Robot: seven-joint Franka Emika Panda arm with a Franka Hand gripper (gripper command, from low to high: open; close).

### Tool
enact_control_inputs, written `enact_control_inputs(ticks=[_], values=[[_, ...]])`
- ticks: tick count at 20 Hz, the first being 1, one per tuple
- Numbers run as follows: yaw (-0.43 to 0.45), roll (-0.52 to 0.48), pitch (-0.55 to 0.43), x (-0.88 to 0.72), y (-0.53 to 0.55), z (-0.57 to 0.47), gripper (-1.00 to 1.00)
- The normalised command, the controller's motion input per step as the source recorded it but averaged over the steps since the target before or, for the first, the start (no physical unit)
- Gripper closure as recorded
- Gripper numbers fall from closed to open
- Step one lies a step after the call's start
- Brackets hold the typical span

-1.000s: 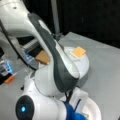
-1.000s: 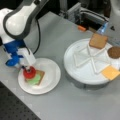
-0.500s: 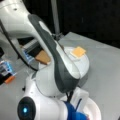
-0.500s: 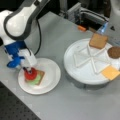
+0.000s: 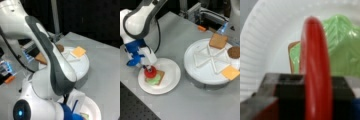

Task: Ingredient selection for cheeseburger or sandwich

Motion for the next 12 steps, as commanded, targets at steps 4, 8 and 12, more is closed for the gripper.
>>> enact_control_inputs(ticks=[4,8,12], values=[[0.150,0.044,-0.025,-0.03,-0.07,-0.06,1.00],[0.139,0.055,-0.047,-0.01,-0.06,-0.05,1.00],[0.115,0.077,-0.073,0.00,-0.03,-0.08,1.00]])
